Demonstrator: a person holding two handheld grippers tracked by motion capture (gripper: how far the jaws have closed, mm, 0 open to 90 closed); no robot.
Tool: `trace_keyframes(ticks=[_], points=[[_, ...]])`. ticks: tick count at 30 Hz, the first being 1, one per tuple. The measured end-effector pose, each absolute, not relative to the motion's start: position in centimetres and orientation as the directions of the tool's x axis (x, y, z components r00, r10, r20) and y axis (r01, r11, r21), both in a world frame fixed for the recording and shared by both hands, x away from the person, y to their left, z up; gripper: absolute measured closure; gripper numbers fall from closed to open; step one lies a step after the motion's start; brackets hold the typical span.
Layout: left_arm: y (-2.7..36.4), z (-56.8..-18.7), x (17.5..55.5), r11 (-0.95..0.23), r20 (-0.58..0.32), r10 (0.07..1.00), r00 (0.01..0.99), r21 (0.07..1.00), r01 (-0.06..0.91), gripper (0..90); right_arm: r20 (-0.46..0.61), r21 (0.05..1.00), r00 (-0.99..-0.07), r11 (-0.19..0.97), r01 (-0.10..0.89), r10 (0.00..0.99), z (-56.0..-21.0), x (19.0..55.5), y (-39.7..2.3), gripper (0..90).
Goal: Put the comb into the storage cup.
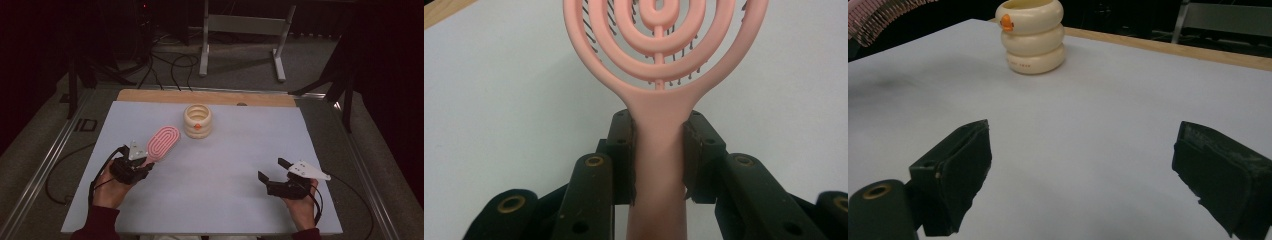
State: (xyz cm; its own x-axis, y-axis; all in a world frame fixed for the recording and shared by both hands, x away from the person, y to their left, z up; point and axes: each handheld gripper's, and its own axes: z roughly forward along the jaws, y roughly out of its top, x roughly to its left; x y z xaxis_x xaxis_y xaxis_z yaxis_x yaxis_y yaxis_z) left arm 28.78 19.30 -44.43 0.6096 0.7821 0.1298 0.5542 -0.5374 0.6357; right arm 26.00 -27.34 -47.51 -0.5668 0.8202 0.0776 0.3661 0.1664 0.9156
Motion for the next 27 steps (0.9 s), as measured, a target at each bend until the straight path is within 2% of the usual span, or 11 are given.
trace_keyframes(ticks=[8,17,27], points=[[18.7,-44.7,28.8,-0.552,0.133,0.770,0.624,0.629,0.547,70.2,0.088,0.920,-0.585,0.160,0.359,0.806,-46.9,26.8,-26.4,9.0],[18.0,-44.8,28.6,-0.558,0.151,0.765,0.626,0.641,0.528,70.3,0.159,0.908,-0.615,0.130,0.398,0.773,-46.2,27.9,-25.8,8.6],[17.9,-44.6,28.5,-0.548,0.148,0.766,0.626,0.660,0.515,70.2,0.139,0.905,-0.630,0.160,0.393,0.764,-45.6,28.5,-24.7,8.6]])
